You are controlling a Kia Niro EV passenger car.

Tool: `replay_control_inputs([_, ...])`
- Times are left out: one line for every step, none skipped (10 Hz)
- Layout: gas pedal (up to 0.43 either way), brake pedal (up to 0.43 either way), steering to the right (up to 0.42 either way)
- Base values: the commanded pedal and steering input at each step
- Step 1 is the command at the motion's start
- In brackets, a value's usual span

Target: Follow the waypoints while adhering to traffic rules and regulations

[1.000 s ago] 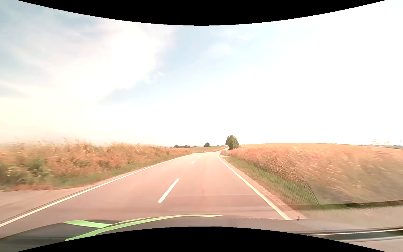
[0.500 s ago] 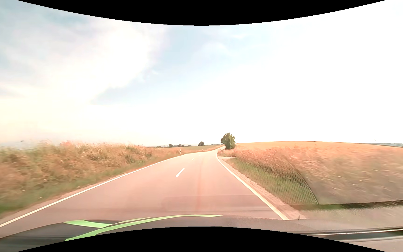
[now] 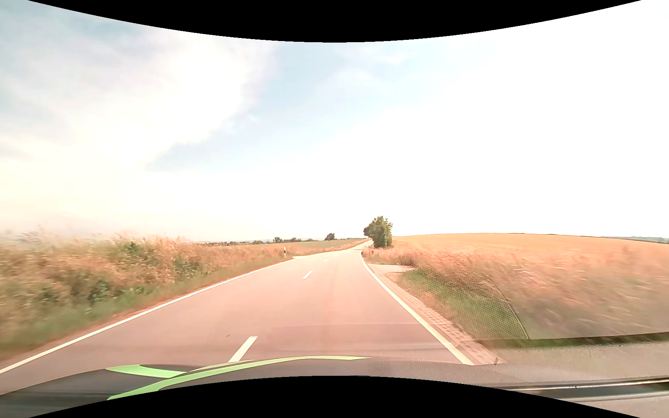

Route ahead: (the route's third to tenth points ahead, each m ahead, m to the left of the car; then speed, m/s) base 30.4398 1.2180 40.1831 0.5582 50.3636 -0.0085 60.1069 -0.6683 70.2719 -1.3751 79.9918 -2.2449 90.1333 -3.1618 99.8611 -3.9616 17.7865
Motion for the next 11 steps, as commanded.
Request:
replay_control_inputs([0.409, 0.000, 0.004])
replay_control_inputs([0.409, 0.000, 0.004])
replay_control_inputs([0.398, 0.000, 0.006])
replay_control_inputs([0.398, 0.000, 0.009])
replay_control_inputs([0.398, 0.000, 0.010])
replay_control_inputs([0.398, 0.000, 0.012])
replay_control_inputs([0.398, 0.000, 0.012])
replay_control_inputs([0.390, 0.000, 0.012])
replay_control_inputs([0.390, 0.000, 0.012])
replay_control_inputs([0.378, 0.000, 0.012])
replay_control_inputs([0.378, 0.000, 0.012])
